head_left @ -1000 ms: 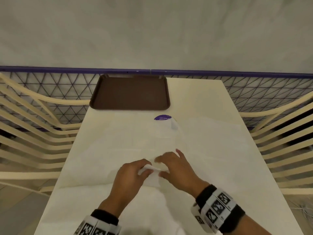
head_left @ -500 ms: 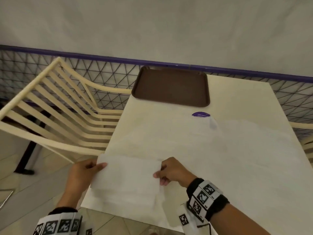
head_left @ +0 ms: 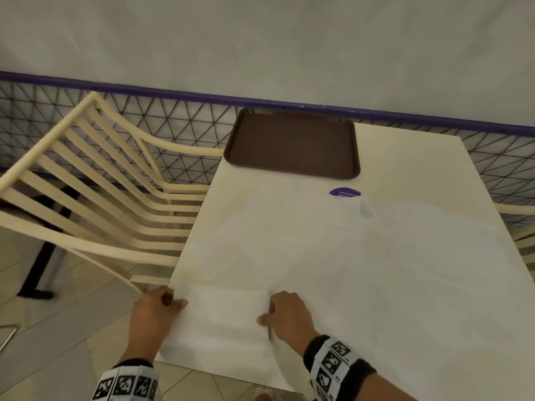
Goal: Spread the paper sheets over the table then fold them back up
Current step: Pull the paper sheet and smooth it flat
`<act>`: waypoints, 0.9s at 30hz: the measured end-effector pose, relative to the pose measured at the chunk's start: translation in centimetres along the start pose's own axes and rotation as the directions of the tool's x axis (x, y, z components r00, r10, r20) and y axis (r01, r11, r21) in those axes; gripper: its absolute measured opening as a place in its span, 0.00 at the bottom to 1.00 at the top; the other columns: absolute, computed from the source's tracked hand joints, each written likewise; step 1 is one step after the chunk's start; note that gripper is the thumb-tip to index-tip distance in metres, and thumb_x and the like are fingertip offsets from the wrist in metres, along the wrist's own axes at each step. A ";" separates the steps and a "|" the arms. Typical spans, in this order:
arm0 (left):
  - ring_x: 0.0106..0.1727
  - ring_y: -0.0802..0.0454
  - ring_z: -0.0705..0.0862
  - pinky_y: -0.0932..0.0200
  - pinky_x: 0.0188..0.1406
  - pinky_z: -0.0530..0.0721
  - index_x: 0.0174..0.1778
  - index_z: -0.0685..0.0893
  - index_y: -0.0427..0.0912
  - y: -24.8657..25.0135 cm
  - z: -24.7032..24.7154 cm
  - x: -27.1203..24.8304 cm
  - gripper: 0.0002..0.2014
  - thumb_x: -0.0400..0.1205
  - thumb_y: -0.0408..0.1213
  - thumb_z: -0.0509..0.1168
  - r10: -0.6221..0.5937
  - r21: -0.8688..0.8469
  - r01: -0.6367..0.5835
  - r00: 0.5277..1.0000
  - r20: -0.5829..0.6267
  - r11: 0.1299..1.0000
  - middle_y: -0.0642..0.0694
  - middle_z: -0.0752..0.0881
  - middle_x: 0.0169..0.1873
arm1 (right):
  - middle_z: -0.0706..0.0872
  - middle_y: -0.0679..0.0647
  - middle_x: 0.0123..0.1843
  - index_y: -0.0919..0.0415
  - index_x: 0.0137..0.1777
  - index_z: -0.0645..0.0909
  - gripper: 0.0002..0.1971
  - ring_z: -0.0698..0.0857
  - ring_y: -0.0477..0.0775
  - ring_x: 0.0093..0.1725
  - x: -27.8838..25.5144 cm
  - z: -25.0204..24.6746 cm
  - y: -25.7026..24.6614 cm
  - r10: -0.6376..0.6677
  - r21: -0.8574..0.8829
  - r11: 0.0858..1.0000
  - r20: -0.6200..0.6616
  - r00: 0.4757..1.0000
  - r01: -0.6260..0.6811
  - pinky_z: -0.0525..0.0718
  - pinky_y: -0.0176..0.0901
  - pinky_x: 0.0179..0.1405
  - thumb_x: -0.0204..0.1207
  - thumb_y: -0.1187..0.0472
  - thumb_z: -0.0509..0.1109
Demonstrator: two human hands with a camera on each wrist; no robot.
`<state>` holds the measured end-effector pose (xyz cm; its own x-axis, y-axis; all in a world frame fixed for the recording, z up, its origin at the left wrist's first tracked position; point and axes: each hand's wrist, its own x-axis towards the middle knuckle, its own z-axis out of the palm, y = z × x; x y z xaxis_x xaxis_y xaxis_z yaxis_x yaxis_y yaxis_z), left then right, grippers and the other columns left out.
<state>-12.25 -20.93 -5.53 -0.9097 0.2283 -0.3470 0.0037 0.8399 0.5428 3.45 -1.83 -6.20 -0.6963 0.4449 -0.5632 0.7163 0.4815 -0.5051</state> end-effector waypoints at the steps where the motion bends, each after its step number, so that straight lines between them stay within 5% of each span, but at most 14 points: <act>1: 0.44 0.43 0.80 0.51 0.48 0.78 0.49 0.81 0.36 0.1 0.1 0.0 0.14 0.72 0.35 0.75 0.002 0.015 -0.002 1.000 -0.009 1.000 0.41 0.83 0.44 | 0.80 0.51 0.39 0.51 0.29 0.67 0.18 0.79 0.52 0.40 -0.2 -0.1 0.3 -0.012 -0.015 1.000 -0.003 1.000 0.012 0.76 0.41 0.36 0.69 0.50 0.74; 6: 0.58 0.29 0.75 0.36 0.56 0.76 0.65 0.75 0.34 2.0 1.2 0.3 0.32 0.64 0.27 0.78 0.156 0.256 -0.131 0.985 -0.080 0.958 0.29 0.78 0.58 | 0.79 0.47 0.34 0.51 0.48 0.74 0.06 0.78 0.48 0.35 -1.2 -3.3 3.6 -0.123 0.098 0.987 -0.070 0.990 0.130 0.77 0.41 0.35 0.75 0.57 0.69; 9: 0.54 0.29 0.77 0.37 0.53 0.76 0.60 0.81 0.37 6.0 2.8 0.0 0.24 0.68 0.28 0.76 0.302 0.290 -0.267 0.949 -0.085 0.919 0.31 0.80 0.55 | 0.79 0.44 0.28 0.50 0.41 0.77 0.06 0.76 0.40 0.26 -2.4 -7.0 7.4 -0.106 0.191 0.970 -0.238 0.965 0.153 0.78 0.38 0.36 0.75 0.62 0.69; 13: 0.54 0.37 0.79 0.45 0.54 0.75 0.55 0.84 0.39 12.6 6.7 -0.1 0.15 0.73 0.30 0.73 0.467 0.188 -0.462 0.884 0.021 0.867 0.38 0.83 0.53 | 0.81 0.47 0.29 0.46 0.32 0.74 0.15 0.79 0.37 0.31 -4.1 -11.1 13.6 0.051 0.237 0.969 -0.458 0.888 0.066 0.73 0.26 0.31 0.74 0.67 0.69; 18: 0.52 0.43 0.82 0.53 0.53 0.77 0.54 0.84 0.40 21.7 13.5 -0.7 0.10 0.77 0.33 0.68 0.672 0.056 -0.695 0.710 0.211 0.717 0.44 0.85 0.49 | 0.84 0.48 0.38 0.41 0.33 0.72 0.18 0.80 0.44 0.38 -5.9 -13.4 19.6 0.187 0.251 0.966 -0.523 0.832 -0.060 0.73 0.24 0.36 0.75 0.66 0.68; 22: 0.58 0.48 0.79 0.58 0.59 0.74 0.60 0.80 0.44 28.0 20.1 -2.5 0.13 0.80 0.40 0.64 0.729 0.042 -0.797 0.571 0.378 0.603 0.47 0.82 0.56 | 0.82 0.43 0.41 0.37 0.36 0.71 0.19 0.80 0.46 0.45 -6.6 -13.8 22.5 0.219 0.264 0.960 -0.513 0.830 -0.090 0.71 0.21 0.38 0.76 0.65 0.68; 27: 0.73 0.53 0.68 0.63 0.71 0.62 0.71 0.74 0.48 32.4 25.2 -4.8 0.24 0.79 0.41 0.67 0.776 0.011 -0.935 0.300 0.554 0.354 0.52 0.73 0.71 | 0.77 0.33 0.42 0.32 0.38 0.67 0.20 0.77 0.39 0.48 -7.3 -14.2 25.0 0.191 0.222 0.971 -0.488 0.852 -0.090 0.69 0.20 0.42 0.76 0.63 0.67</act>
<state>2.67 17.66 -5.57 -0.0402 0.9935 -0.1067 0.8568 0.0892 0.5079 25.75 17.66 -5.45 -0.4795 0.8390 -0.2573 0.7683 0.2597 -0.5850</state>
